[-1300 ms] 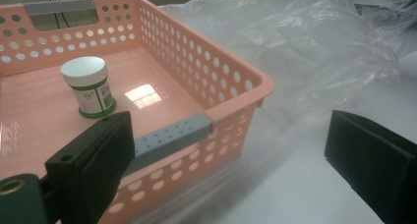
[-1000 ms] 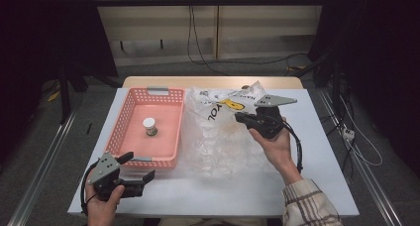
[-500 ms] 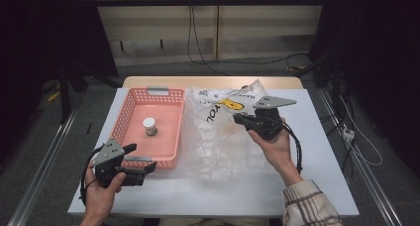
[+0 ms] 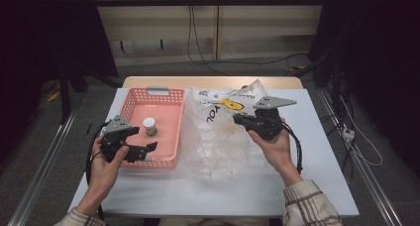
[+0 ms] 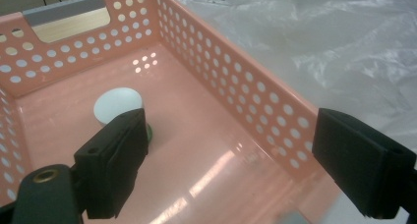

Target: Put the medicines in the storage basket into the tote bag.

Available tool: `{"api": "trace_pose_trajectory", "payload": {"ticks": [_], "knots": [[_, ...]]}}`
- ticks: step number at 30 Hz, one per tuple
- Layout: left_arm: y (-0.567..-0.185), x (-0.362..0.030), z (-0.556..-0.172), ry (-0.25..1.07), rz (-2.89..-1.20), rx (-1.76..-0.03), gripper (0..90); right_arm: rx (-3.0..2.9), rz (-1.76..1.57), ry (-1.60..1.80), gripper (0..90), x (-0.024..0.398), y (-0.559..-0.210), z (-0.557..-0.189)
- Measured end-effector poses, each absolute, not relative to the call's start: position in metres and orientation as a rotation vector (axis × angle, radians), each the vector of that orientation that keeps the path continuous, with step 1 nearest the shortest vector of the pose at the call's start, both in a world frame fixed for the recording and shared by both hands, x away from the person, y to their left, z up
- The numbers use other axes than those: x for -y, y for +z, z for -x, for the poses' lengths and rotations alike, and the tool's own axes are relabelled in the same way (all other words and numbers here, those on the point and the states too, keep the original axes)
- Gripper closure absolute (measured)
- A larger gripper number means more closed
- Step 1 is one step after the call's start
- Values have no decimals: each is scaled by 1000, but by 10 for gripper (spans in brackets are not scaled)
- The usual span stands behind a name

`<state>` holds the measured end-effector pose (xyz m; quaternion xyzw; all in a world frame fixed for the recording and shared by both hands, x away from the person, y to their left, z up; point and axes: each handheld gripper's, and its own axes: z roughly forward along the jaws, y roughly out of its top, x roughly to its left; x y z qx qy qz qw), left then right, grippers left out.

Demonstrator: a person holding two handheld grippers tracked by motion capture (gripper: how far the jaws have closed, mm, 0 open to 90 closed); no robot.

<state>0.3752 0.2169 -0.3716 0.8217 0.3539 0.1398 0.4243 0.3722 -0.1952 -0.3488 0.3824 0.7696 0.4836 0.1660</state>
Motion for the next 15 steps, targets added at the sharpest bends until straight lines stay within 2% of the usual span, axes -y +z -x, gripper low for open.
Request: {"api": "trace_pose_trajectory", "payload": {"ticks": [8, 15], "knots": [[-376, -218, -402, 302, -2023, -922, 74, -2203, -1090, 1369, 900, 194, -350, -373], [-375, -208, -423, 307, -2041, -933, 109, -2201, -1093, 1369, 900, 195, -351, -373]]}}
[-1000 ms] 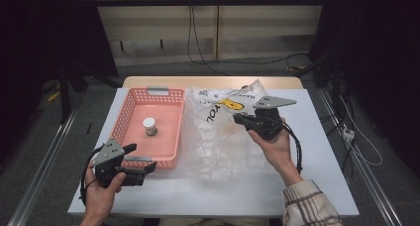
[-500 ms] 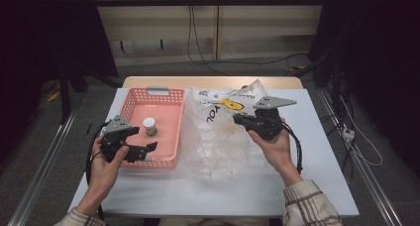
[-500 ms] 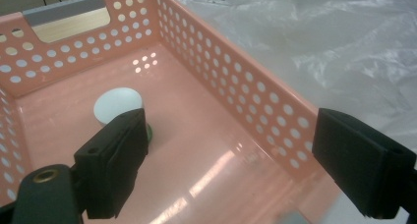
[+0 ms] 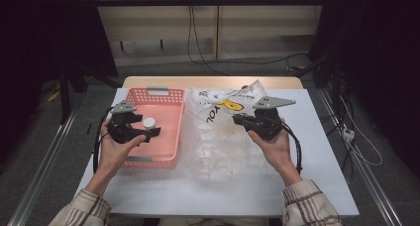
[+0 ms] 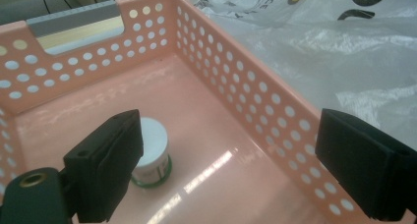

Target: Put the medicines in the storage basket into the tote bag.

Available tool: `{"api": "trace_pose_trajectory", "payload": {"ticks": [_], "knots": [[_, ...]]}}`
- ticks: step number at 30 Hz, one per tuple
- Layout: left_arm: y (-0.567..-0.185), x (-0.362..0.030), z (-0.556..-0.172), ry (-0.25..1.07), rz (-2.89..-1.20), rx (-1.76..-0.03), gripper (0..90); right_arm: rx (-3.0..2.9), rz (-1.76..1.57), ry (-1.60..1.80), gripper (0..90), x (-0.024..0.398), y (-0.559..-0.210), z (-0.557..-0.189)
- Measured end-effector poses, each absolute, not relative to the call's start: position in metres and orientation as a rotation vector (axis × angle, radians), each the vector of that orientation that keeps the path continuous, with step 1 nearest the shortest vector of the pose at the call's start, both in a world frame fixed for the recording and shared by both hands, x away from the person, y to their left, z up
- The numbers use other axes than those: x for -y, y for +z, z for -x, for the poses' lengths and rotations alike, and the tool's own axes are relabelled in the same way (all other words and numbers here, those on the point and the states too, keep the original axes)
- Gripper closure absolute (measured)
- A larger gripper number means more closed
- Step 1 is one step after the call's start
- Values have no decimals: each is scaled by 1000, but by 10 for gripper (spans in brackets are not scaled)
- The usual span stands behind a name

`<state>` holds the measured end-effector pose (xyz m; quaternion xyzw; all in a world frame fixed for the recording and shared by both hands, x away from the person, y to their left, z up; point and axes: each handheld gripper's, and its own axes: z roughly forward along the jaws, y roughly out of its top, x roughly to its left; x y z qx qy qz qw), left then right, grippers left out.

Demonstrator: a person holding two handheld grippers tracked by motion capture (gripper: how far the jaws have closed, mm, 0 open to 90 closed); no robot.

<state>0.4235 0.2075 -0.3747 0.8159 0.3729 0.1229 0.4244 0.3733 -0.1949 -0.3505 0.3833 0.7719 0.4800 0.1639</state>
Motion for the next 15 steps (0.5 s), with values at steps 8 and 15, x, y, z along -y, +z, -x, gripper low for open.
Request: {"api": "trace_pose_trajectory", "payload": {"ticks": [8, 15], "knots": [[-385, -197, -448, 341, -2078, -974, 139, -2202, -1093, 1368, 900, 196, -350, -373], [-401, -201, -467, 348, -2106, -1062, 182, -2205, -1095, 1362, 900, 194, -351, -374]]}}
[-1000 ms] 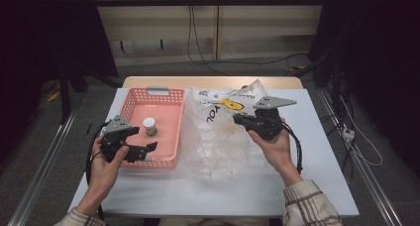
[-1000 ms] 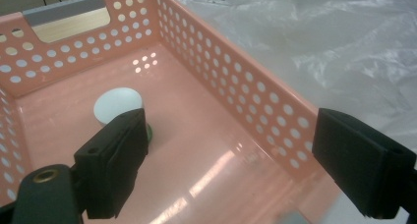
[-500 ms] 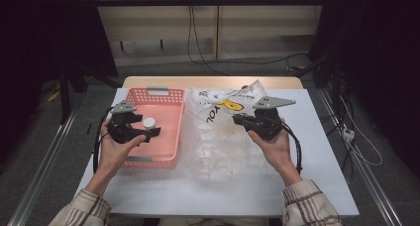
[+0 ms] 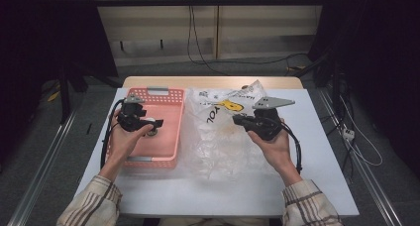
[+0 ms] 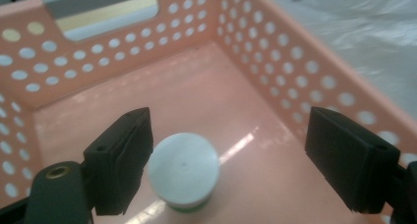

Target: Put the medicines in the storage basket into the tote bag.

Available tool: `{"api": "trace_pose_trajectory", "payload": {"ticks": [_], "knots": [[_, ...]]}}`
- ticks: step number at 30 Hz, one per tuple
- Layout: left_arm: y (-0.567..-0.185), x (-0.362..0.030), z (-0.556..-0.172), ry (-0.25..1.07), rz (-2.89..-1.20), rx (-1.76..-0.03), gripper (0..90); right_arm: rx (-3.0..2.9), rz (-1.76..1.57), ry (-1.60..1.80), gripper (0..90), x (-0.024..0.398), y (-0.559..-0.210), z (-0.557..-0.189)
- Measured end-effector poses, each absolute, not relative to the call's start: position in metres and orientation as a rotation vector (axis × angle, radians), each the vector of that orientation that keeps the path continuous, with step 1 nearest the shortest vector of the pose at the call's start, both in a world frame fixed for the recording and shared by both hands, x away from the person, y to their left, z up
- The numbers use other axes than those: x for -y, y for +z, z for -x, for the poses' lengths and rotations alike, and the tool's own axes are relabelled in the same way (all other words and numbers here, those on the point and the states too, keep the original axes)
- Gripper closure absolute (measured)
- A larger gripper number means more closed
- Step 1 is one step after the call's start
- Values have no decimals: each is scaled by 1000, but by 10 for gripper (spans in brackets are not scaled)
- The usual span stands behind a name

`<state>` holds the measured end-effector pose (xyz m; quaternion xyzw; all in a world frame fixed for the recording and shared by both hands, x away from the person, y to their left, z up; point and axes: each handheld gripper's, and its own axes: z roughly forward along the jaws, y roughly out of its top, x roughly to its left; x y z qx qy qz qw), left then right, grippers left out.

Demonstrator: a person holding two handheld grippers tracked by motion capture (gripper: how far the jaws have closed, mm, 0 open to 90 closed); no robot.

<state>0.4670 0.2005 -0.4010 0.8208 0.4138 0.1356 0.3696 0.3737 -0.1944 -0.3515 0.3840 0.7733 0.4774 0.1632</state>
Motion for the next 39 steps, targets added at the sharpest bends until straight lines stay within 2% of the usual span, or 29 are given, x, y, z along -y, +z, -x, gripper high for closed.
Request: {"api": "trace_pose_trajectory", "payload": {"ticks": [12, 25, 30, 39], "knots": [[-416, -208, -478, 328, -2179, -1171, 265, -2218, -1098, 1349, 900, 193, -354, -375], [-423, -205, -481, 288, -2270, -1188, 502, -2219, -1098, 1341, 900, 193, -355, -375], [-421, -205, -480, 299, -2266, -1185, 506, -2219, -1103, 1337, 900, 193, -356, -376], [-403, -207, -470, 339, -2128, -1149, 508, -2228, -1108, 1334, 900, 193, -358, -377]]}}
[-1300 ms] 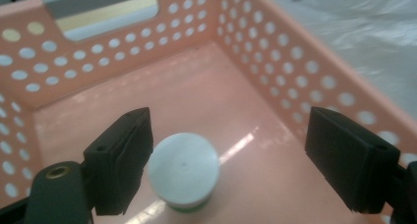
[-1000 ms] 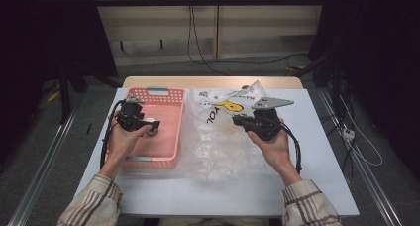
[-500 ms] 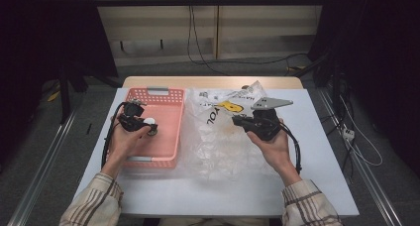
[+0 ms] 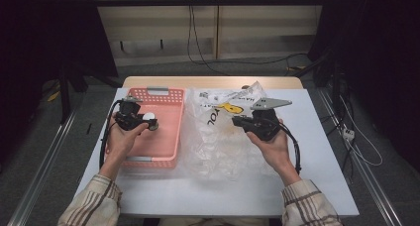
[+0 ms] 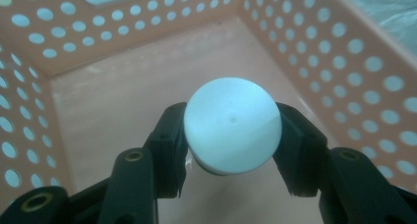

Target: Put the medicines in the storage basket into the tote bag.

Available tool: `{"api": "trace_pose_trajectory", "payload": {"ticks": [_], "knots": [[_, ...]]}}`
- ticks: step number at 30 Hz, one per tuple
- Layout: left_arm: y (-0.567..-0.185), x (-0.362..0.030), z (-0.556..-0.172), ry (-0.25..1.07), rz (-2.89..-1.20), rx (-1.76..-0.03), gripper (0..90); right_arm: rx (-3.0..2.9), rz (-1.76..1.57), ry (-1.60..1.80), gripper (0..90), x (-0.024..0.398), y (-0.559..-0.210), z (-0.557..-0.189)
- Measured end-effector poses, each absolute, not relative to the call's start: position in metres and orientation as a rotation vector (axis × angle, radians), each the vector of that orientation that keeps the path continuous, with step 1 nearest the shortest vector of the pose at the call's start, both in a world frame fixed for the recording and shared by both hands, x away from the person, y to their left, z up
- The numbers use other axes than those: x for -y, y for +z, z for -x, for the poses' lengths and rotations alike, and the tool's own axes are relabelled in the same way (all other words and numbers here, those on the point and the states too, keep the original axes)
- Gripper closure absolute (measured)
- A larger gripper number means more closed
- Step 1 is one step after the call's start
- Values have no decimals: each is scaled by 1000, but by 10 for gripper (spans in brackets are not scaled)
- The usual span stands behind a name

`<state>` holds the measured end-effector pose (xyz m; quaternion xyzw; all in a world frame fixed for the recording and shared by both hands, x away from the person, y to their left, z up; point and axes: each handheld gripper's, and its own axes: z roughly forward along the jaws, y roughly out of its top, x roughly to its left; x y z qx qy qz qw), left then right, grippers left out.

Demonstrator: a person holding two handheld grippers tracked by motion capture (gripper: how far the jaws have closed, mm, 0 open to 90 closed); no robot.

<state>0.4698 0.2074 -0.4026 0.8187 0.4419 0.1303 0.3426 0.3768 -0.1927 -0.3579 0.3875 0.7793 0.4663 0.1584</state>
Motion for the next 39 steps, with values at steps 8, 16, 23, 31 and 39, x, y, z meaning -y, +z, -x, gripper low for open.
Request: {"api": "trace_pose_trajectory", "payload": {"ticks": [8, 16, 23, 31, 39], "knots": [[-376, -202, -456, 325, -2064, -1054, 509, -2230, -1104, 1330, 900, 192, -358, -377], [-362, -196, -439, 327, -2048, -971, 509, -2228, -1111, 1333, 900, 193, -358, -377], [-351, -189, -427, 313, -2031, -898, 510, -2223, -1118, 1336, 900, 194, -358, -377], [-345, -181, -415, 280, -2019, -849, 510, -2224, -1112, 1333, 900, 193, -358, -376], [-340, -168, -399, 273, -2026, -800, 510, -2226, -1118, 1342, 900, 193, -360, -376]]}}
